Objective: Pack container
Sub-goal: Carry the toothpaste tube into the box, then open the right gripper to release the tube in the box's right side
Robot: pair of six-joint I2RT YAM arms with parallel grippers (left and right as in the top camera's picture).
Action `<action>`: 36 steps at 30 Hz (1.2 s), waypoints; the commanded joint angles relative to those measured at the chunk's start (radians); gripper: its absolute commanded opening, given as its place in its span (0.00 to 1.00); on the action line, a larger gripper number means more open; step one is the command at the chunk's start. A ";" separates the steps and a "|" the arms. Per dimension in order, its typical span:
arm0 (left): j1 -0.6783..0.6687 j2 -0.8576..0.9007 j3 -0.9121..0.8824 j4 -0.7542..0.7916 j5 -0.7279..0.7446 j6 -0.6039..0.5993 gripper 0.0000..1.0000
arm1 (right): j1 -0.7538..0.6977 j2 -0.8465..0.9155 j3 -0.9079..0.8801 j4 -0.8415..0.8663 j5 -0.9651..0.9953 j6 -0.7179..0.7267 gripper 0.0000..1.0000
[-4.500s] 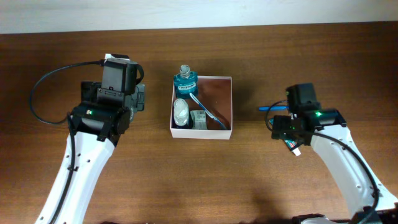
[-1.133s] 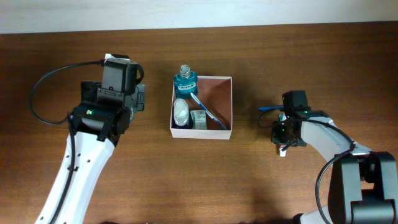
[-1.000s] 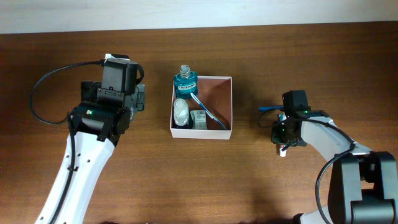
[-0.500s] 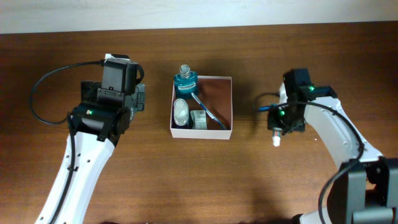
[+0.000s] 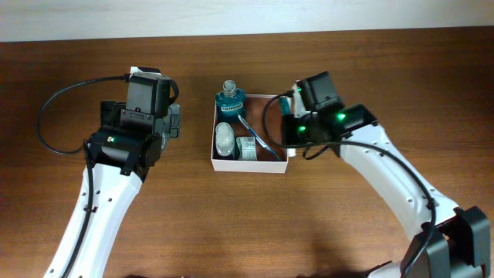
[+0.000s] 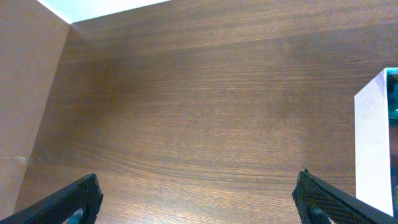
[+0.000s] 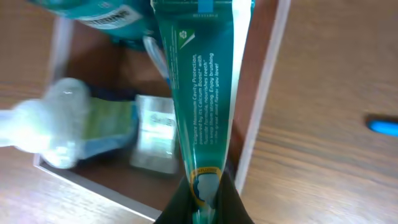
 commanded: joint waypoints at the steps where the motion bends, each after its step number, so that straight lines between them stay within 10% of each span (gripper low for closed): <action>1: 0.002 -0.002 0.014 0.000 -0.014 -0.002 0.99 | 0.054 0.001 0.000 0.038 0.046 0.022 0.05; 13: 0.002 -0.002 0.014 0.000 -0.014 -0.002 0.99 | 0.102 0.106 0.000 0.135 0.098 0.021 0.06; 19: 0.002 -0.002 0.014 0.000 -0.014 -0.002 1.00 | 0.102 0.121 0.000 0.158 0.098 0.021 0.58; 36: 0.002 -0.002 0.014 0.000 -0.014 -0.002 0.99 | 0.092 -0.076 0.000 -0.264 0.261 0.076 0.61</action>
